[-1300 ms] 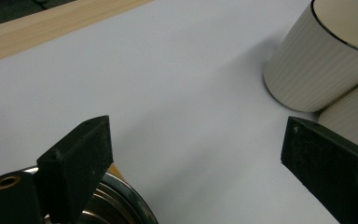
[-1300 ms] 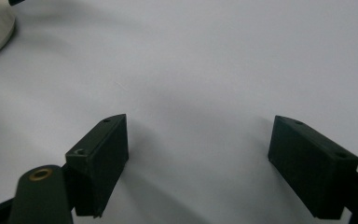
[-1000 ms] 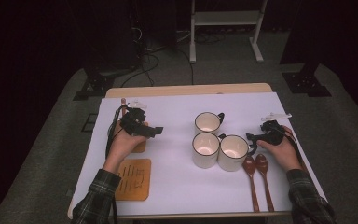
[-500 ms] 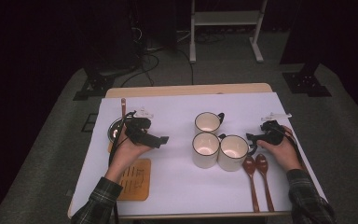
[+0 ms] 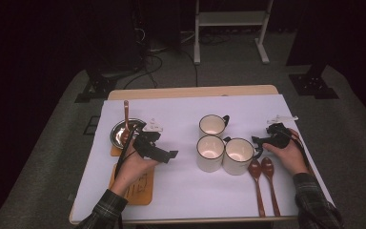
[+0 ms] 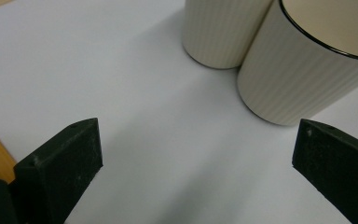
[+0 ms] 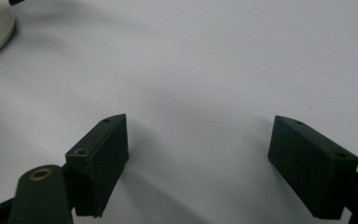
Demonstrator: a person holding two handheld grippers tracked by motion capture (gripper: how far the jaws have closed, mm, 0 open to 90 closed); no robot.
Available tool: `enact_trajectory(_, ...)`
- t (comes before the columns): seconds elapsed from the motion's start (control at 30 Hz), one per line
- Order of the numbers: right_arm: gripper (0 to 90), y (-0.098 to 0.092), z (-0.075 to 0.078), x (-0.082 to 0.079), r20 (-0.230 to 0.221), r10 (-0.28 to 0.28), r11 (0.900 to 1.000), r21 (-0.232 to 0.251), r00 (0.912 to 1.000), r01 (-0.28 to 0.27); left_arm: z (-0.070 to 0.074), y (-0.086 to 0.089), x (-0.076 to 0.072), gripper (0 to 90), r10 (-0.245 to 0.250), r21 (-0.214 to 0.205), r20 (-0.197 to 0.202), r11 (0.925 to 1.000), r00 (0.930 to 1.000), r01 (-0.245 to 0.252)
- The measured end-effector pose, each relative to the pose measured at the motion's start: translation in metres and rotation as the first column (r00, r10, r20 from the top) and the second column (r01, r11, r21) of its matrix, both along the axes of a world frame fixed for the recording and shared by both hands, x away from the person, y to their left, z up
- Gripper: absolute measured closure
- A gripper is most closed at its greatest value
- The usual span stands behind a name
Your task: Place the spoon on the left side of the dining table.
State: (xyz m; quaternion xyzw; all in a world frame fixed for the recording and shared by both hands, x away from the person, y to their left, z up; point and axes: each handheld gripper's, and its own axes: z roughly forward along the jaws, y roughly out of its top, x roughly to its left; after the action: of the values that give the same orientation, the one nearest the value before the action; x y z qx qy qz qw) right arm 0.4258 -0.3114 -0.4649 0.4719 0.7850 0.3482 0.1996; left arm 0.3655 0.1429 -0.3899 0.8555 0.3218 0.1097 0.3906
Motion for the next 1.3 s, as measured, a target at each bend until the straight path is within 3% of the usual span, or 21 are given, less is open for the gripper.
enact_trajectory(0.43, 18.5, 0.0, 0.0, 0.0, 0.0, -0.001, 1.0, 0.0, 1.0, 0.001, -0.018, -0.01, -0.023, 0.8, -0.041, 0.014, -0.021, 0.999, 0.9989, 0.041)
enact_trajectory(0.83, 18.5, 0.0, 0.0, 0.0, 0.0, -0.001, 1.0, 0.0, 1.0, 0.001, -0.03, -0.012, -0.035, 0.8, -0.047, 0.018, -0.022, 0.9987, 0.9987, 0.047)
enact_trajectory(1.17, 18.5, 0.0, 0.0, 0.0, 0.003, 0.001, 1.0, -0.002, 1.0, -0.001, -0.043, -0.02, -0.047, 0.8, -0.061, 0.066, -0.029, 0.9959, 0.9977, 0.062)
enact_trajectory(1.3, 18.5, 0.0, 0.0, 0.0, 0.004, 0.001, 1.0, -0.003, 1.0, -0.001, -0.048, -0.022, -0.051, 0.8, -0.067, 0.104, -0.027, 0.9921, 0.9974, 0.069)
